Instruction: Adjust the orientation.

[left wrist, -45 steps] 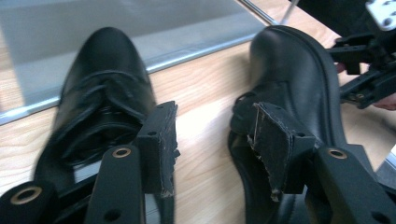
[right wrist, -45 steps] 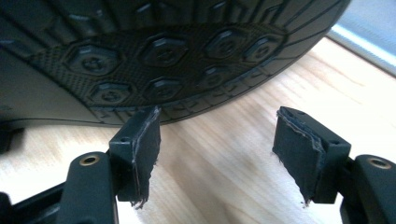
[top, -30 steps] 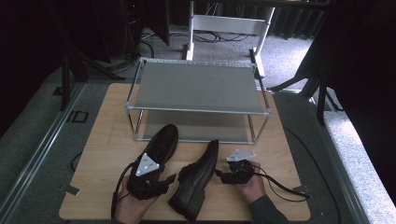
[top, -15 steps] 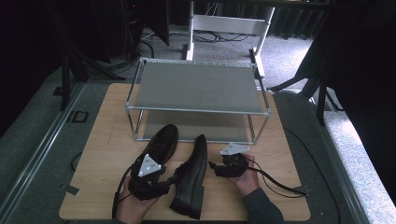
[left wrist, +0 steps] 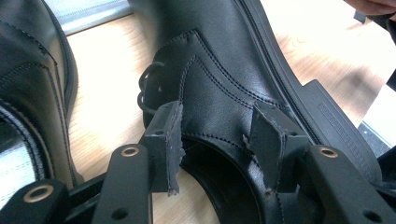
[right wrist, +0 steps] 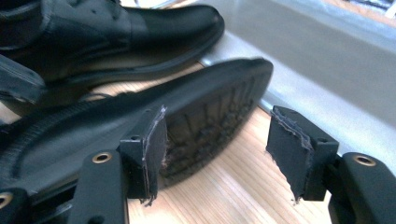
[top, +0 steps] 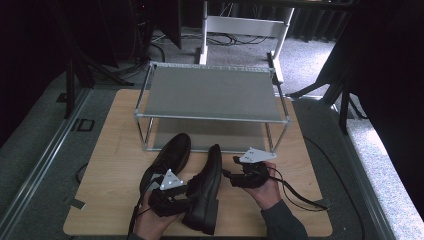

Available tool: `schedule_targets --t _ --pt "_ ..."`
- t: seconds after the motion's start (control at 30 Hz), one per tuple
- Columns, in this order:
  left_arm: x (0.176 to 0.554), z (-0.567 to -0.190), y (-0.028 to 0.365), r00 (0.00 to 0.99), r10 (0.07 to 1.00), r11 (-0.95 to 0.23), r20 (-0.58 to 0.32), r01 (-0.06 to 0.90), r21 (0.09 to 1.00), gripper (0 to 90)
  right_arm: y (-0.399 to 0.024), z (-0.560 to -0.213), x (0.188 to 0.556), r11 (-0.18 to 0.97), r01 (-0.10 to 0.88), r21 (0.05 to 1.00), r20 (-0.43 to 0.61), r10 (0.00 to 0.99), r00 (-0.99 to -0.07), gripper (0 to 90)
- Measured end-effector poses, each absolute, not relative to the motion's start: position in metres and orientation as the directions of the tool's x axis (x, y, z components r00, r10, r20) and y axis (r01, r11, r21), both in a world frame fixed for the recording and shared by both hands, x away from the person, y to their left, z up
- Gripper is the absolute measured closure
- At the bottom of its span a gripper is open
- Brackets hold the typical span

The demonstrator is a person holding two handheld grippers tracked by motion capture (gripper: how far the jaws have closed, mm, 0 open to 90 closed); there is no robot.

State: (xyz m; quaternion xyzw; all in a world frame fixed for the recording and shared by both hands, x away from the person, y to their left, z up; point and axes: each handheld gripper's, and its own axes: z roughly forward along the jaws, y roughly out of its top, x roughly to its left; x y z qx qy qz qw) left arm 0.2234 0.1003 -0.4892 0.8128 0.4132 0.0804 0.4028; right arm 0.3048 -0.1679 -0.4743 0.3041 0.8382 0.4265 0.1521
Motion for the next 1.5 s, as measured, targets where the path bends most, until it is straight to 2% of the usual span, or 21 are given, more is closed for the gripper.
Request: schedule_targets --t 0.13,0.43,0.53,0.7,0.77,0.93,1.3,1.43,1.5 --pt "0.224 -0.490 0.099 0.648 0.733 -0.333 -0.207 0.607 0.721 54.7 -0.161 -0.468 0.302 0.447 0.355 0.821 -0.003 0.626 -0.780 36.3" --pt "0.225 -0.492 0.098 0.646 0.729 -0.314 -0.229 0.611 0.727 54.6 -0.154 -0.472 0.306 0.452 0.368 0.813 0.004 0.626 -0.780 36.8" --pt "0.224 -0.489 0.099 0.645 0.730 -0.298 -0.224 0.596 0.746 50.4 -0.159 -0.472 0.305 0.446 0.370 0.815 0.009 0.629 -0.778 37.0" --pt "0.222 -0.485 0.103 0.627 0.747 -0.253 -0.223 0.577 0.777 50.9 -0.178 -0.475 0.302 0.411 0.395 0.821 0.044 0.645 -0.763 38.1" --pt "0.222 -0.484 0.101 0.614 0.768 -0.270 -0.184 0.570 0.776 51.8 -0.185 -0.476 0.301 0.404 0.404 0.820 0.055 0.649 -0.759 39.2" --pt "0.224 -0.492 0.095 0.618 0.767 -0.311 -0.172 0.593 0.743 50.5 -0.196 -0.479 0.298 0.386 0.416 0.823 0.071 0.658 -0.750 42.3" --pt "0.230 -0.500 0.080 0.633 0.755 -0.361 -0.171 0.618 0.698 42.5 -0.208 -0.483 0.295 0.370 0.435 0.821 0.081 0.678 -0.730 42.8" --pt "0.239 -0.503 0.071 0.633 0.763 -0.392 -0.131 0.614 0.685 45.1 -0.209 -0.484 0.295 0.361 0.436 0.824 0.089 0.678 -0.730 42.7" --pt "0.244 -0.503 0.069 0.628 0.766 -0.381 -0.138 0.615 0.690 56.2 -0.209 -0.485 0.295 0.362 0.436 0.824 0.087 0.680 -0.728 42.6"
